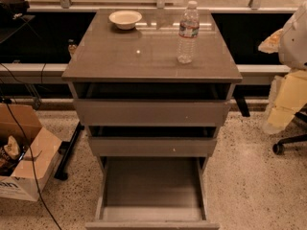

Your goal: Place water bottle into bottom drawer

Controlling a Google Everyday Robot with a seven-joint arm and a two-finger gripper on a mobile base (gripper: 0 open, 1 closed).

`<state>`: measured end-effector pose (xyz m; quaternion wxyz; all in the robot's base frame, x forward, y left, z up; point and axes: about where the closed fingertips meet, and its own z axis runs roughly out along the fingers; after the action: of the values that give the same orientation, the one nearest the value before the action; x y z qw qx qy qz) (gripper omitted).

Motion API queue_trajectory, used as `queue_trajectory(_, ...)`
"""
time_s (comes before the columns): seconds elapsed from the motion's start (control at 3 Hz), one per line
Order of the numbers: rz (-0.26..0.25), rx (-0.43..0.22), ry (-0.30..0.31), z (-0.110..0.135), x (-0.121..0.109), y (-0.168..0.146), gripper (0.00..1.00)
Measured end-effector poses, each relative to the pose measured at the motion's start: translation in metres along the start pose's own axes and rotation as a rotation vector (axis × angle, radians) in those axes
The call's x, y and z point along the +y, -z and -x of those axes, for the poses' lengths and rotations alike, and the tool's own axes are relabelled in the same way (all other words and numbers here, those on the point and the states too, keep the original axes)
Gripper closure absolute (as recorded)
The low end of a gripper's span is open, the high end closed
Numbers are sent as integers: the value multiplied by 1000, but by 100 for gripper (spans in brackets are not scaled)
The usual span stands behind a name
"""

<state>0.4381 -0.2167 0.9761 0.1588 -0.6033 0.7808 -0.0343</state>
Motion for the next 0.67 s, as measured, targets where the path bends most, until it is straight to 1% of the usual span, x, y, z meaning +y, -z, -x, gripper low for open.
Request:
queue_trajectory(0.33, -5, -4, -1, 1, -1, 1, 0)
queue_trajectory(0.67, -14, -103, -18, 23, -19, -19, 0)
